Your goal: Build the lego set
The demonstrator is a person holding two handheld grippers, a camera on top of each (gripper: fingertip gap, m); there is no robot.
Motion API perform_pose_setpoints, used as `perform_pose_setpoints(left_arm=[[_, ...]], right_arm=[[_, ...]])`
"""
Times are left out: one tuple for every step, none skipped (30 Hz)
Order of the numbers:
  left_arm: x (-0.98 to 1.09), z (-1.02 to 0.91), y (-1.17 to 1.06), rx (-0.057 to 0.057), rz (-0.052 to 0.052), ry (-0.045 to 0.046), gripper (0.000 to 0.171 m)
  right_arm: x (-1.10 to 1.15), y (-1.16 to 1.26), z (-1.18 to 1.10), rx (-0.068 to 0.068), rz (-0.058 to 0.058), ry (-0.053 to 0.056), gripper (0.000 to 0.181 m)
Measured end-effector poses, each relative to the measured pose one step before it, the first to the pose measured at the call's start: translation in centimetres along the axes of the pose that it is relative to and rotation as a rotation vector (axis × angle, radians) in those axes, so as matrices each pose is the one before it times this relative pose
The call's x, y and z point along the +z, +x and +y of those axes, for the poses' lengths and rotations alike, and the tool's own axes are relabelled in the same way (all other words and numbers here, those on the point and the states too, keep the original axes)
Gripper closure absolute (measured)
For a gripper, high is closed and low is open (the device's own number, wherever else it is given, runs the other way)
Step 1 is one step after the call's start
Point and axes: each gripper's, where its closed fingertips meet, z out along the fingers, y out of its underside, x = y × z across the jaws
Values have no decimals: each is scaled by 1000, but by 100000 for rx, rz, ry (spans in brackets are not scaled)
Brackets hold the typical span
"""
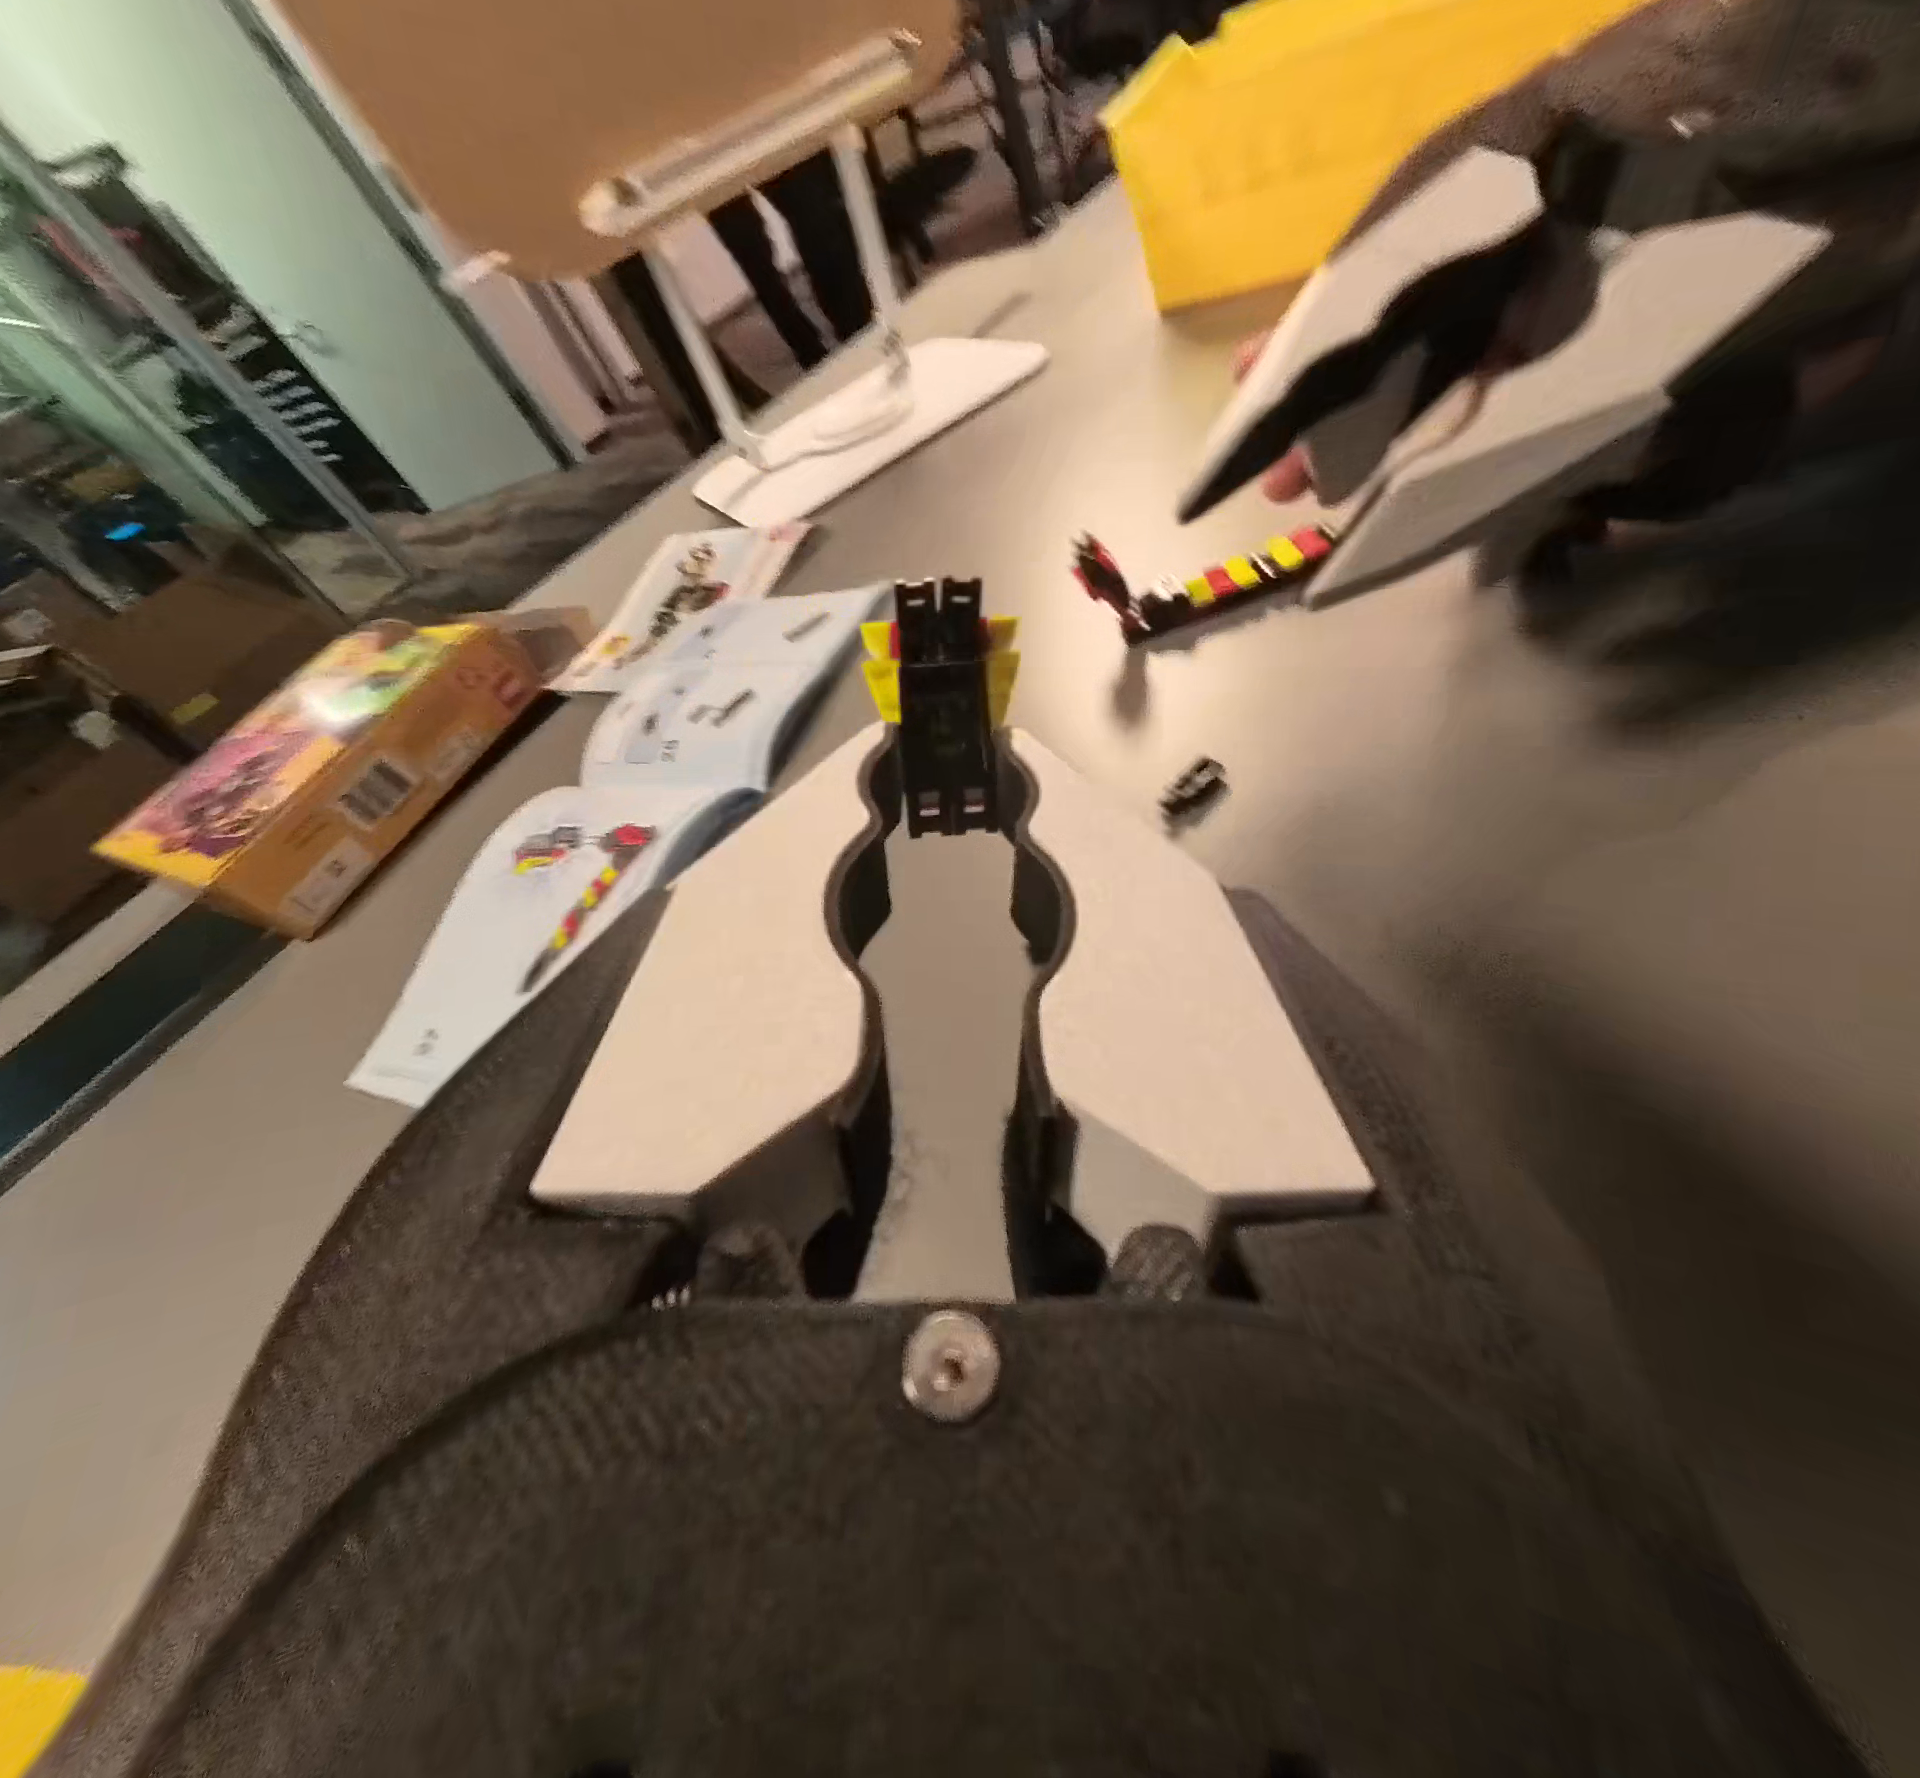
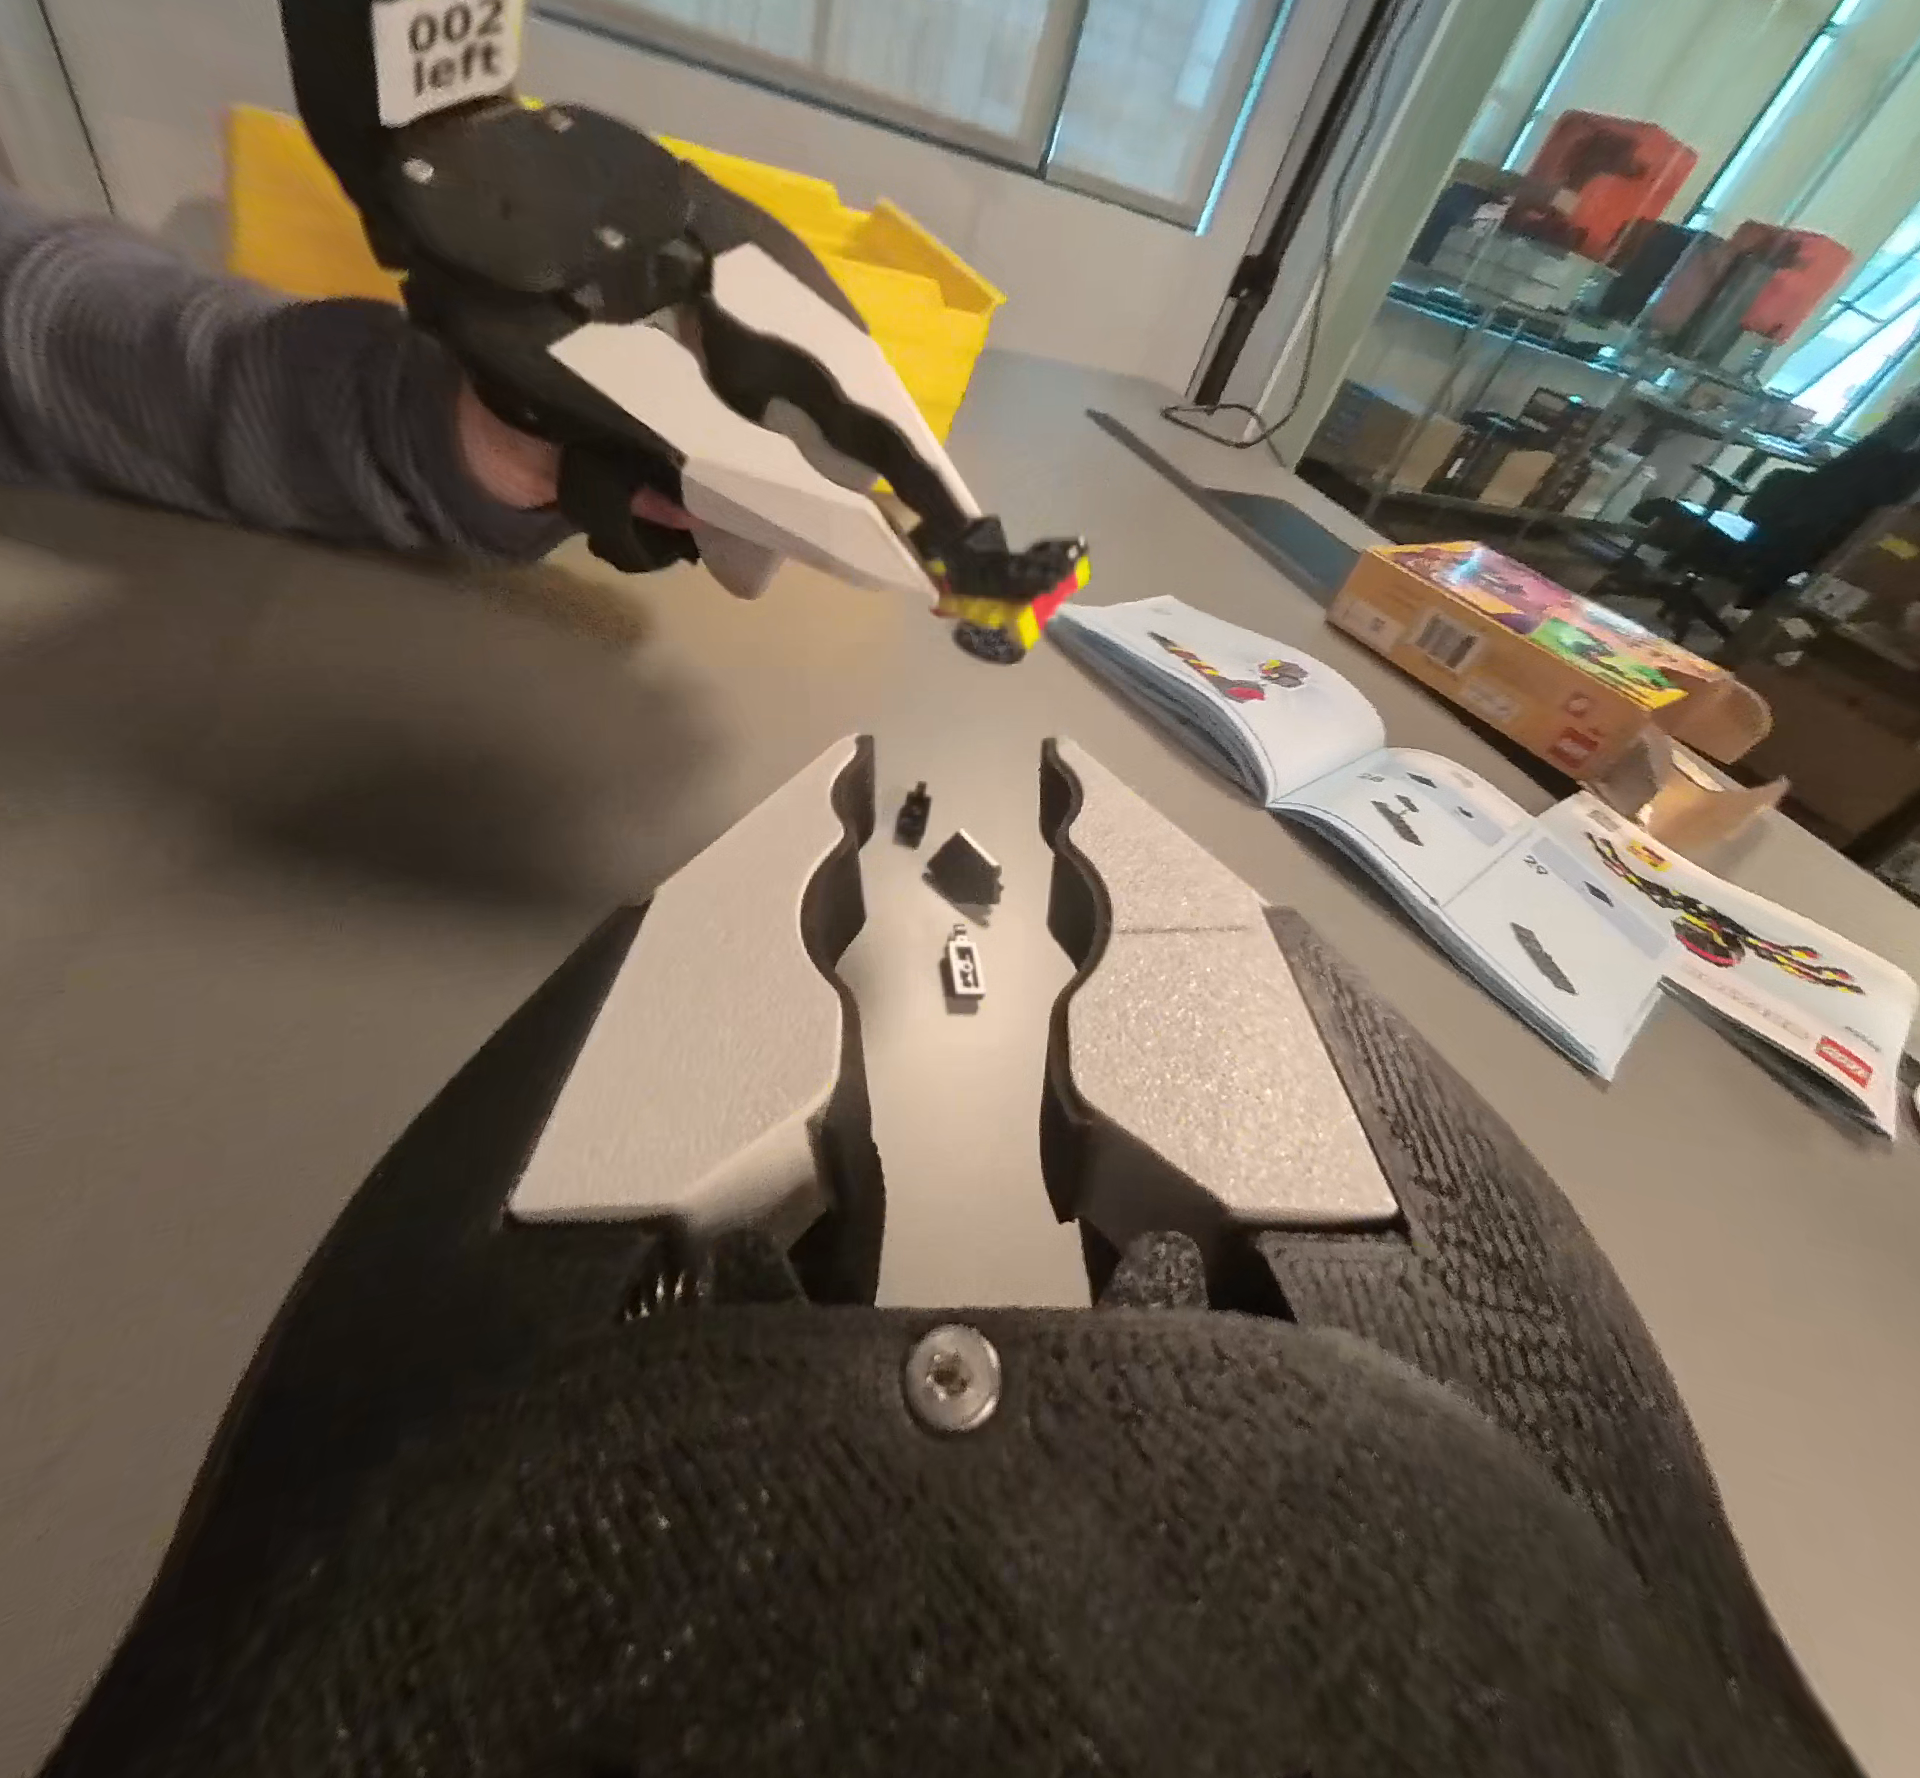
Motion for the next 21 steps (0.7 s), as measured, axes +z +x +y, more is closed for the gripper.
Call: perform_pose_setpoints(left_arm=[[232, 391, 676, 812, 3332, -3527, 155], [188, 309, 560, 535, 2819, -2804, 155], [117, 345, 719, 1044, 4463, -3052, 155], [42, 394, 621, 835, 4285, -3397, 155], [-7, 515, 528, -256, 4164, -4192, 155], [-41, 658, 715, -1041, 5891, -4921, 155], [-100, 648, 640, -1794, 5230, -4256, 155], [-163, 438, 316, -2058, 2690, -1984, 155], [-184, 454, 554, -1572, 4382, -1975, 155], [-138, 545, 589, -1781, 4817, -2859, 155], [-98, 641, 519, -1589, 4388, -3275, 155], [-64, 589, 427, -735, 3420, -2979, 155], [-71, 471, 161, 14, 1131, -2048, 155], [-64, 460, 171, 358, 1079, -2179, 155], [-32, 351, 106, 131, 451, -1421, 155], [0, 198, 34, -114, -73, -444, 155], [9, 103, 86, -258, 270, -16, 152], [29, 92, 63, -590, 274, -102, 144], [24, 128, 119, -600, 700, -355, 137], [6, 130, 63, -357, 355, -121, 129], [-40, 167, 42, -92, 29, 17, 126]], right_arm=[[101, -255, 204, -994, -1274, -1665, 151], [78, -142, 224, -710, -881, -1669, 151], [39, -122, 233, -769, -874, -1606, 151], [42, -166, 306, -873, -1274, -2041, 151], [66, -155, 391, -833, -1338, -2681, 151], [102, -223, 471, -781, -1732, -3163, 152], [173, -340, 525, -648, -2505, -3737, 152], [259, -372, 571, -367, -2755, -4151, 152], [318, -399, 525, -229, -2937, -4083, 152], [372, -356, 438, -264, -2702, -3648, 151], [396, -223, 396, 11, -2115, -3419, 151], [396, -181, 340, 510, -2224, -3102, 151], [359, -189, 239, 940, -2564, -2389, 151], [305, -211, 132, 1172, -2853, -1678, 152], [259, -177, 35, 1350, -2687, -1081, 152], [250, -123, -59, 1382, -2367, -522, 153], [259, -121, -142, 1280, -2162, -125, 154], [263, -49, -177, 1022, -1662, -5, 154], [301, 14, -134, 601, -1194, -330, 155], [308, 73, -37, 270, -893, -853, 155], [305, 146, 13, 79, -483, -1179, 155]])
